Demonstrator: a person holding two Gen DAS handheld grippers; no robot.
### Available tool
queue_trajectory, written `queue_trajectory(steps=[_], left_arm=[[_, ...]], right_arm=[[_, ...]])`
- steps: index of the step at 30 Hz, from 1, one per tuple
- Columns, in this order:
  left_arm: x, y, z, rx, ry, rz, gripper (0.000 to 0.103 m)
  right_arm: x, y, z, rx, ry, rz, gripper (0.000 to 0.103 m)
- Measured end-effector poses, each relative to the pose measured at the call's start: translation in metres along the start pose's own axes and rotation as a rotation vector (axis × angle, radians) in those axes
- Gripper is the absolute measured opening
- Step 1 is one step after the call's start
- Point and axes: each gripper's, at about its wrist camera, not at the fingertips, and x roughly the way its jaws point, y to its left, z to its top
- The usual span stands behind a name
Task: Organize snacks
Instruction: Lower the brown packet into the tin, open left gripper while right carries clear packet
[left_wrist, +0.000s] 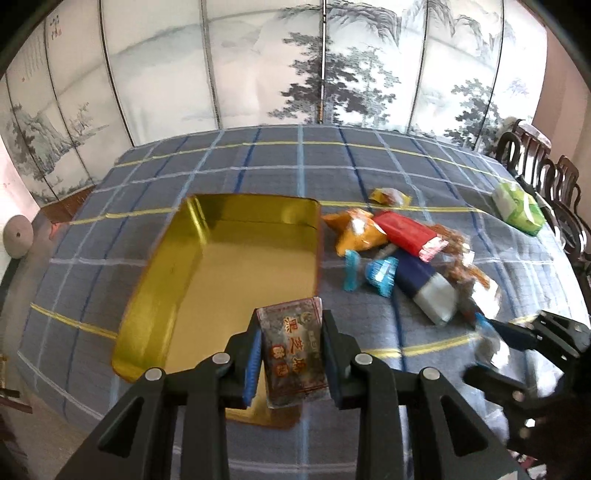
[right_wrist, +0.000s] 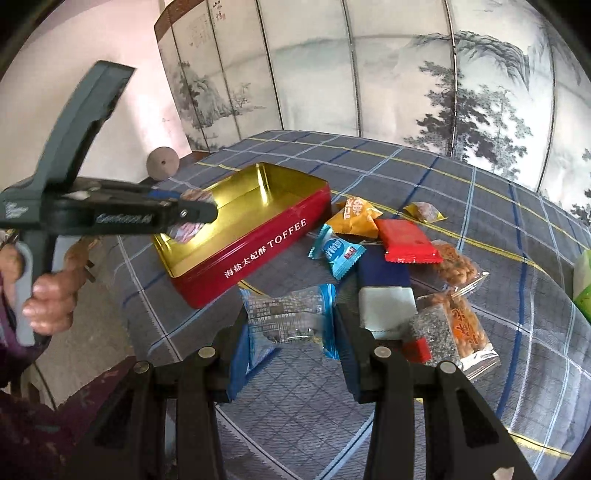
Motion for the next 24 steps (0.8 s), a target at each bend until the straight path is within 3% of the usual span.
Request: queue_trajectory(steps=[11,24], left_arm=[[0.046,0.061,0.050,0.035,0.023,0.069,0.029],[0.120,0.070,0.078,0.116,0.096,0.118,0.029]], right_arm=[[0.002,0.002,0.013,-0.002,-0.008,-0.011,0.039],[0.012,0.002,0.022,-0.002,0.009,-0.012,0.039]])
